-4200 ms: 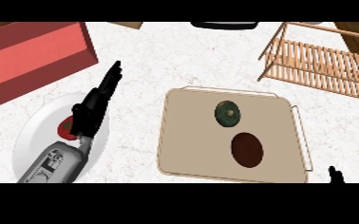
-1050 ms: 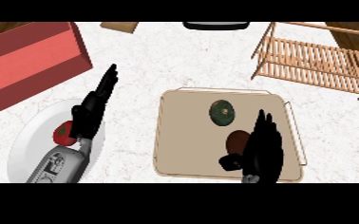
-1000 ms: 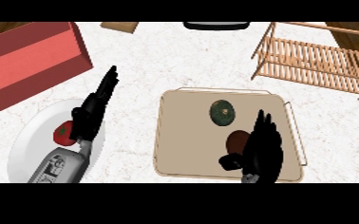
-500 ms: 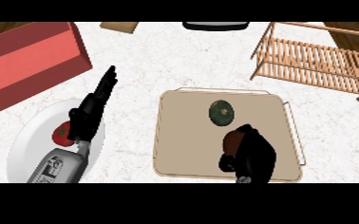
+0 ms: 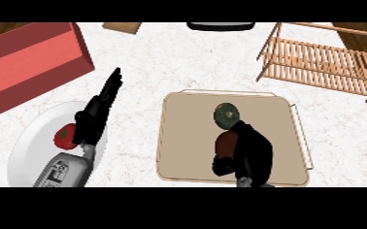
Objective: Pick the cupcake from the tray and place it in the tiered shelf
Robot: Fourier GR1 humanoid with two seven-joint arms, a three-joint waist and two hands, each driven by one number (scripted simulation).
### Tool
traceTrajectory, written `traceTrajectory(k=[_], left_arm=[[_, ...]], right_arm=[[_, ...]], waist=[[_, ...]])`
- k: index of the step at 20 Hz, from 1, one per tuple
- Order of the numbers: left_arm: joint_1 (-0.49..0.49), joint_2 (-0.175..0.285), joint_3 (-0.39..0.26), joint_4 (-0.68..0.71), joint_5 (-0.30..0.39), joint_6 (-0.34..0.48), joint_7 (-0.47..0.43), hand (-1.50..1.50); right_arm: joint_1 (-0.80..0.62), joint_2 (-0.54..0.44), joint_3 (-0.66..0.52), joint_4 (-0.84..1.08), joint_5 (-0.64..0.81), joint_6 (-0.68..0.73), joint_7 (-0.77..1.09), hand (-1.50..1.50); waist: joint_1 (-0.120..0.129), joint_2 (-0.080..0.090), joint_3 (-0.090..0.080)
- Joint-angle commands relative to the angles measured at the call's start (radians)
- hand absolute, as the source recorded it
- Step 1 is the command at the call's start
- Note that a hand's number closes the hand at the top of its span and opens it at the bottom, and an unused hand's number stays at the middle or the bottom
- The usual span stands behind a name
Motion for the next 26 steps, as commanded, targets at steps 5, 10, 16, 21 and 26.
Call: traceTrajectory(k=[5, 10, 16, 21, 26], left_arm=[[0.000, -0.032, 0.008, 0.035, -0.039, -0.003, -0.019, 0.00], [-0.025, -0.017, 0.034, 0.032, -0.007, -0.027, 0.008, 0.00], [0.015, -0.013, 0.046, 0.031, -0.024, -0.047, -0.035, 0.00], [-0.004, -0.035, 0.033, -0.021, -0.048, -0.018, 0.041, 0.00], [0.025, -0.025, 0.050, -0.028, -0.053, -0.030, 0.025, 0.00]], right_arm=[[-0.137, 0.012, 0.053, 0.005, -0.146, 0.014, -0.121, 1.50], [-0.098, 0.012, 0.024, -0.173, -0.153, -0.181, -0.191, 1.50], [-0.230, 0.012, 0.026, -0.431, -0.041, 0.004, 0.048, 1.50], [-0.321, 0.012, -0.059, -0.527, 0.098, 0.171, 0.134, 1.50], [-0.388, -0.006, -0.182, -0.616, 0.145, 0.276, 0.114, 1.50]], waist=[[0.001, 0.001, 0.001], [-0.011, 0.000, 0.001], [-0.007, -0.002, 0.000], [-0.011, -0.004, -0.001], [-0.007, -0.003, 0.000]])
